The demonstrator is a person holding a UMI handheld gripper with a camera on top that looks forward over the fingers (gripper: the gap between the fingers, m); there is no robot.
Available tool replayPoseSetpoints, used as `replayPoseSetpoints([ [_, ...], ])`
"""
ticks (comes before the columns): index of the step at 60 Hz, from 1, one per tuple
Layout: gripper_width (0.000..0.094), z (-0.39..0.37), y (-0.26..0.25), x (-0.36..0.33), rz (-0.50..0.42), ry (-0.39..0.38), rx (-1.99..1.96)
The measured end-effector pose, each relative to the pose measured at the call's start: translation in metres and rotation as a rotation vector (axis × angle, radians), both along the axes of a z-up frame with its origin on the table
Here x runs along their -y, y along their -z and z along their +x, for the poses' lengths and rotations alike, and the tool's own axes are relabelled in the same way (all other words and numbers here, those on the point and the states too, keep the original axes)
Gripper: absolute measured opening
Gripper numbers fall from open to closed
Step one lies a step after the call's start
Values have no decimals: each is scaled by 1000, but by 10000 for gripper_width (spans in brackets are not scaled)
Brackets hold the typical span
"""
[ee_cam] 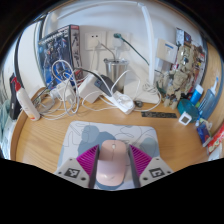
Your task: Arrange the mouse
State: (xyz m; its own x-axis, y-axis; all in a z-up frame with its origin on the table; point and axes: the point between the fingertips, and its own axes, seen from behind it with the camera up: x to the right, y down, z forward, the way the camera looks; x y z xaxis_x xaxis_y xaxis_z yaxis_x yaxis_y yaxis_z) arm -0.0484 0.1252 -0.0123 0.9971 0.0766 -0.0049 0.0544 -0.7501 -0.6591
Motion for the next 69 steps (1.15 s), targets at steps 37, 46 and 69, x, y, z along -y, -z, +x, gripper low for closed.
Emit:
replayPoseSetpoints([
  [37, 802, -64, -226, 98, 140, 58, -69],
  [46, 803, -80, -248, 114, 159, 48, -100],
  [69, 786, -95, -261, 121, 187, 39, -102],
])
